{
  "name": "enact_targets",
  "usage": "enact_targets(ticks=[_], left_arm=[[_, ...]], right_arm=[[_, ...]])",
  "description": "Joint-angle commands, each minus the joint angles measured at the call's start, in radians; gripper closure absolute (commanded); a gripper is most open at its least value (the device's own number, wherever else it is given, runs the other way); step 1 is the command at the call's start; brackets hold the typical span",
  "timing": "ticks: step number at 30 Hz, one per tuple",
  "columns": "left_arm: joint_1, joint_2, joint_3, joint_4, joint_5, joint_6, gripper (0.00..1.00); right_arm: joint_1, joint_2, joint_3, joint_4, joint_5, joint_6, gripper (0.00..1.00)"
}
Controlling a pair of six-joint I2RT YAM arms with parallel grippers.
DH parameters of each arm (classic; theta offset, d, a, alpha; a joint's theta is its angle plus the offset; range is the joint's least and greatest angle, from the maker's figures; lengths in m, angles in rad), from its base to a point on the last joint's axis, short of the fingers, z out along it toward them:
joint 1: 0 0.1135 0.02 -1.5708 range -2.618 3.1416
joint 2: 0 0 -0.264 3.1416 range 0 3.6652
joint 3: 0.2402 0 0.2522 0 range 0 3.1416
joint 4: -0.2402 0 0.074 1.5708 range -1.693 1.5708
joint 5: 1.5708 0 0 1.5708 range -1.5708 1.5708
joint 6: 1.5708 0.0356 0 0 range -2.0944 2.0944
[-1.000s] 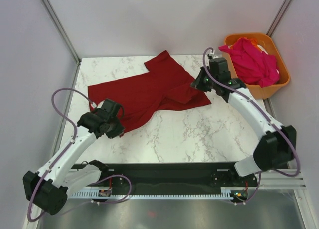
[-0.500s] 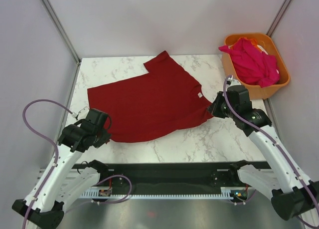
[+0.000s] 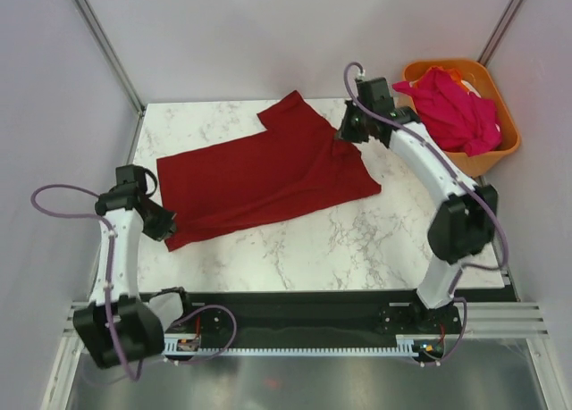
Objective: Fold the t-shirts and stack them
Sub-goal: Fold the tshirt
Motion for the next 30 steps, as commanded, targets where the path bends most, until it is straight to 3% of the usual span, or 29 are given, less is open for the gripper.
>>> enact_targets(ticks=[1, 4, 8, 18, 22, 23, 24, 25, 26, 27, 29, 30], left_arm=[[0.153, 0.209, -0.025, 0.139, 0.319, 0.221, 0.98], [0.174, 0.391, -0.021, 0.202, 0.408, 0.26, 0.98], [0.174, 0.514, -0.012, 0.239, 0.412, 0.292, 0.98], [0.178, 0.545, 0.039, 0.26, 0.407, 0.289, 0.98], [0.19, 0.557, 0.094, 0.251, 0.335, 0.28, 0.96], [0.194, 0.572, 0.103, 0.251, 0.335, 0.28, 0.96], [0.202, 0.592, 0.114, 0.251, 0.335, 0.28, 0.96], [0.208, 0.637, 0.135, 0.251, 0.335, 0.28, 0.96], [0.222, 0.661, 0.149, 0.25, 0.376, 0.255, 0.47], [0.228, 0.678, 0.166, 0.25, 0.396, 0.257, 0.35], [0.231, 0.674, 0.202, 0.253, 0.402, 0.248, 0.01], [0.231, 0.659, 0.208, 0.254, 0.384, 0.241, 0.0]], right_arm=[[0.004, 0.222, 0.247, -0.103, -0.061, -0.069, 1.0], [0.002, 0.364, 0.318, -0.149, -0.066, -0.058, 1.0], [0.007, 0.433, 0.306, -0.118, -0.069, -0.029, 1.0], [0.005, 0.476, 0.34, -0.098, -0.039, -0.018, 1.0], [0.005, 0.513, 0.454, -0.097, -0.039, -0.007, 0.97], [0.007, 0.551, 0.482, -0.095, -0.043, -0.004, 0.92], [0.005, 0.574, 0.51, -0.092, -0.043, 0.008, 0.67], [0.005, 0.603, 0.566, -0.089, -0.045, 0.009, 0.5], [0.007, 0.661, 0.599, -0.089, -0.043, 0.014, 0.34], [0.005, 0.686, 0.648, -0.091, -0.043, 0.019, 0.14], [0.002, 0.73, 0.68, -0.088, -0.039, 0.02, 0.07], [0.002, 0.729, 0.683, -0.086, -0.036, 0.019, 0.06]])
